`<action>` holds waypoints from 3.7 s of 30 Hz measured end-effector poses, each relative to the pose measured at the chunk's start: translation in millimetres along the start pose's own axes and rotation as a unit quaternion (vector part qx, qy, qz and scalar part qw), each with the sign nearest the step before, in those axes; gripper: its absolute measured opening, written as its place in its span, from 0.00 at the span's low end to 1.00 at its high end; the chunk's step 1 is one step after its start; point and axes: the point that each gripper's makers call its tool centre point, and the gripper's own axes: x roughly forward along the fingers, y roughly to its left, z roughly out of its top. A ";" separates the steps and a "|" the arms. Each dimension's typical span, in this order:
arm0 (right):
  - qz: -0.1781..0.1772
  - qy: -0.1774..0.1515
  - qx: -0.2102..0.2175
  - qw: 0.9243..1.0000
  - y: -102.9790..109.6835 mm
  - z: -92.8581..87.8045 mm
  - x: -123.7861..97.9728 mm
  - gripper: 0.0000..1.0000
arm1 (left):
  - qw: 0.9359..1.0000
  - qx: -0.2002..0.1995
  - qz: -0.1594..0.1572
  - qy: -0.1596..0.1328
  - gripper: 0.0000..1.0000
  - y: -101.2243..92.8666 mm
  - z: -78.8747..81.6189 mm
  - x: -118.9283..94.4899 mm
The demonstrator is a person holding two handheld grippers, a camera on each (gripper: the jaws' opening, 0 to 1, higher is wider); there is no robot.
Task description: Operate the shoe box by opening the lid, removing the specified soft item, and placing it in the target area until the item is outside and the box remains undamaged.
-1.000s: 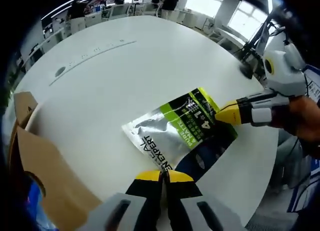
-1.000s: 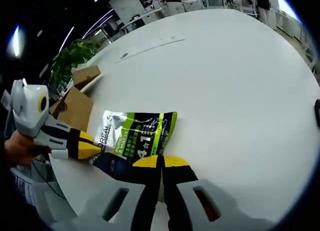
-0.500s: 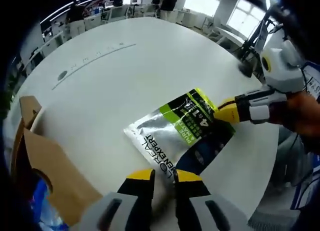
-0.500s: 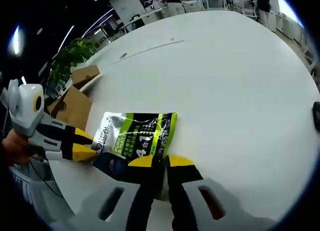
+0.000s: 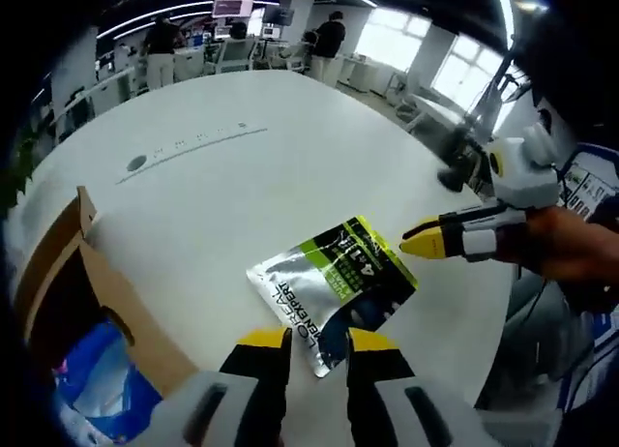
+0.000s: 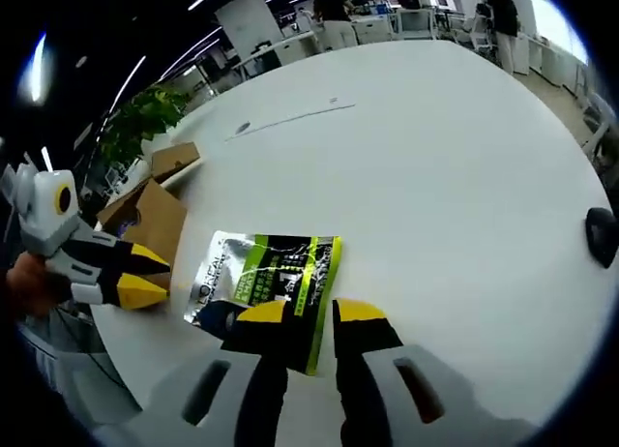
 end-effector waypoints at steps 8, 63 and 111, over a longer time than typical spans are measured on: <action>0.012 -0.026 0.007 1.000 21.9 8.1 -9.0 0.17 | 0.998 -0.021 -0.023 -0.054 0.25 -0.5 6.7 -25.0; 0.203 -0.017 -0.219 0.954 264.6 14.5 26.1 0.45 | 0.963 -0.119 0.122 -0.209 0.45 169.0 -120.0 -247.2; 0.210 0.192 -0.557 0.780 273.4 21.6 139.2 0.55 | 0.977 -0.079 0.083 -0.180 0.56 133.9 -140.8 -260.4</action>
